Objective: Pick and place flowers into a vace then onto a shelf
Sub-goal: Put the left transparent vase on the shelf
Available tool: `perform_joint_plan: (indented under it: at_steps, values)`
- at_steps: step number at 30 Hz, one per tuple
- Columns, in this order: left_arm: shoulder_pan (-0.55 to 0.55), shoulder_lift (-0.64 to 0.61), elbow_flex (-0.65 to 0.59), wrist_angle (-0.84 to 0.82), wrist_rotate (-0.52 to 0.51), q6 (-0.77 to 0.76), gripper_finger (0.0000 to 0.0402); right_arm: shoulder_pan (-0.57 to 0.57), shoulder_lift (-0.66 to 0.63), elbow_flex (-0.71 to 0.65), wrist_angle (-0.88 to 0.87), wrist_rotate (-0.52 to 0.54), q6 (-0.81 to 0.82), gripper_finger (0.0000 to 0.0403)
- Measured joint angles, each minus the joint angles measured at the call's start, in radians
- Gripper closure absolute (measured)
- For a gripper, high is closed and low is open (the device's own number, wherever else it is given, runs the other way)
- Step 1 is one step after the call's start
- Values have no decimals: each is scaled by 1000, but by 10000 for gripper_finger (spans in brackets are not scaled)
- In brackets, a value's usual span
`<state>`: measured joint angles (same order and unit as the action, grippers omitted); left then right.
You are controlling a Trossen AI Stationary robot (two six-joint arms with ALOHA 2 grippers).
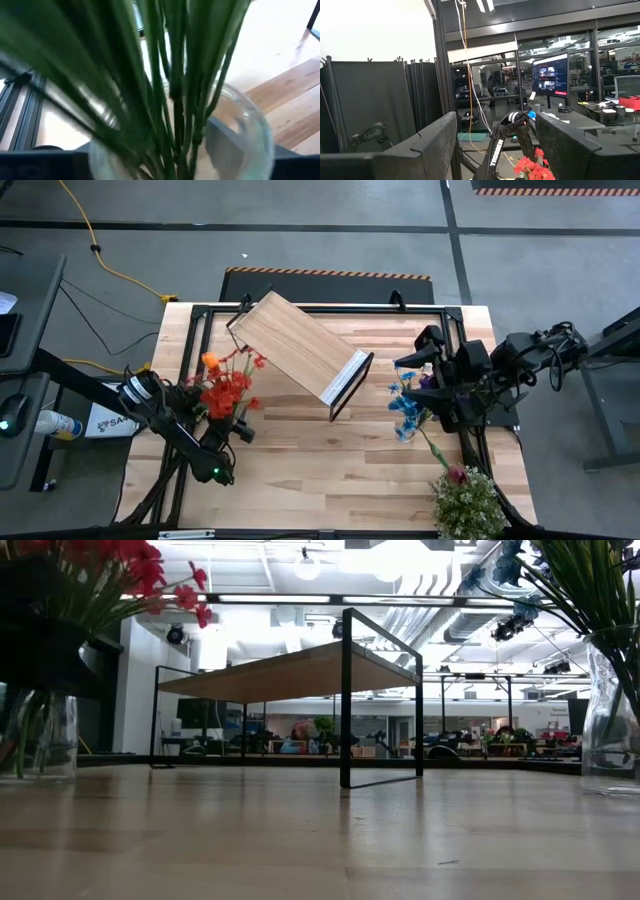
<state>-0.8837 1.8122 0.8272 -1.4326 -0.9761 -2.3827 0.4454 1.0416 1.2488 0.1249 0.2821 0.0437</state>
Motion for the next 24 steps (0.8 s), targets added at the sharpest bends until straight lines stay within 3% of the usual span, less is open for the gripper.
perform_joint_plan:
  at_steps: [3, 12, 18, 24]
  values:
    - [0, 0, 0, -2, -7, 3, 205, 0, 0, 0, -8, 0, 0, 142]
    - [0, -4, 18, -17, -17, 3, 206, 0, 0, 0, -9, 0, 0, 142]
    - [0, -52, 84, -139, -53, 4, 206, 0, 0, -1, -8, 7, 0, 142]
    - [0, -168, 134, -143, -171, 72, 206, 0, 0, -1, 18, 7, 0, 142]
